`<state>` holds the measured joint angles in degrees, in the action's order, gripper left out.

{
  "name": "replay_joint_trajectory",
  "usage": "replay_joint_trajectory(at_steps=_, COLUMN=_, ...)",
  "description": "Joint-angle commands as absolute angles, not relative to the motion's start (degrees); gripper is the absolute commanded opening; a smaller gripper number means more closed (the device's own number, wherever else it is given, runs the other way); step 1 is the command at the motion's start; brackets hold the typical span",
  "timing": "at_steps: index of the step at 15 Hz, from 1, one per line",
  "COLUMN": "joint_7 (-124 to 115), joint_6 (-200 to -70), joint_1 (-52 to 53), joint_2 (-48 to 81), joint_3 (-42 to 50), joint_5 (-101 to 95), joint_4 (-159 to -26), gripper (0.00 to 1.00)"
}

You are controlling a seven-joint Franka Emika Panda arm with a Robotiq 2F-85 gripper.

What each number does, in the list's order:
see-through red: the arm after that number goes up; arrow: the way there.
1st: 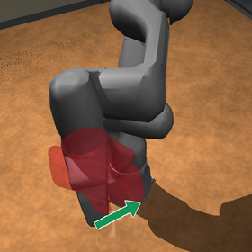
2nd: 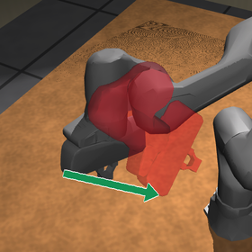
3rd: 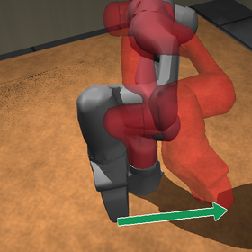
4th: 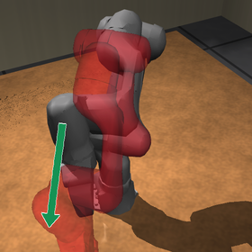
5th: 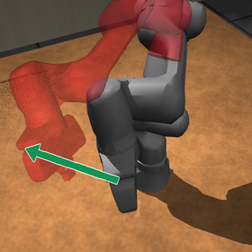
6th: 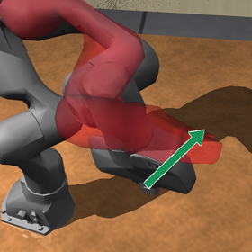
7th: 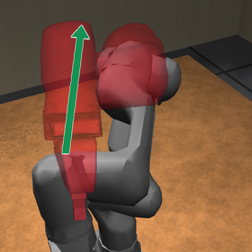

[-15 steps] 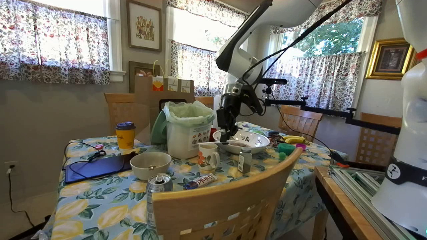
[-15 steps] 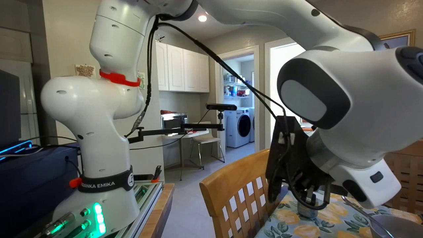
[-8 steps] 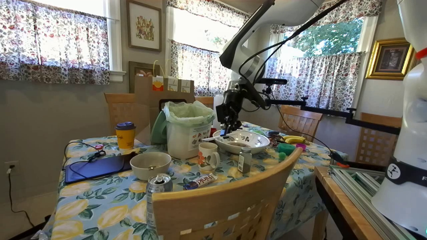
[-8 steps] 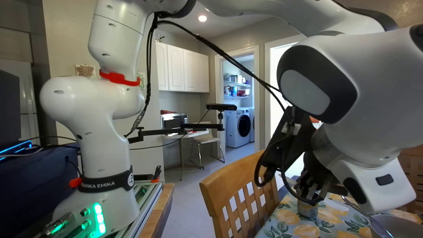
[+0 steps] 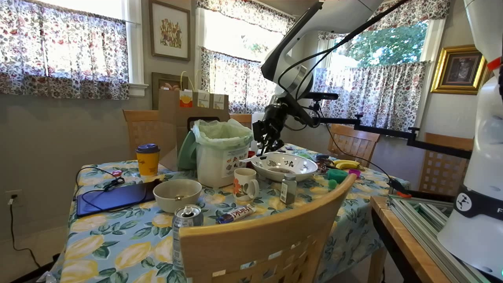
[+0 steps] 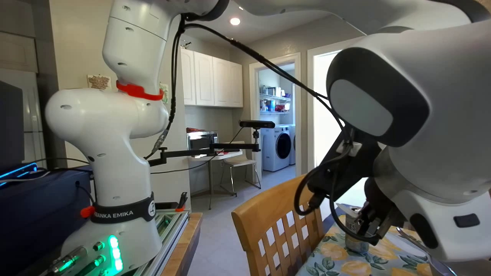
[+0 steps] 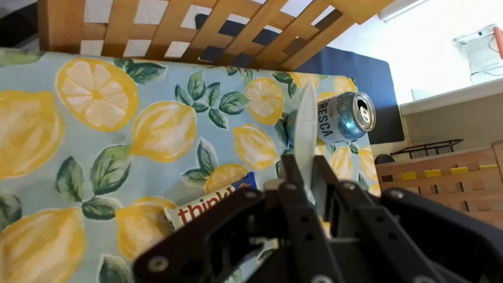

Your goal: Cut the packet with the knife

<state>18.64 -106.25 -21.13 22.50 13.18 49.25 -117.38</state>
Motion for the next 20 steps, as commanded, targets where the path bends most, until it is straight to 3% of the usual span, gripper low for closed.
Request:
replay_joint_trajectory(at_steps=1, joint_7=16.3, joint_6=-105.4, joint_1=-22.6, joint_2=26.0, joint_3=13.6, joint_5=51.5, joint_4=-113.1, gripper=0.03)
replay_joint_trajectory(at_steps=20, joint_7=5.9, joint_6=-104.6, joint_1=-26.2, joint_2=40.6, joint_3=13.3, joint_5=52.6, joint_4=-99.8, gripper=0.03)
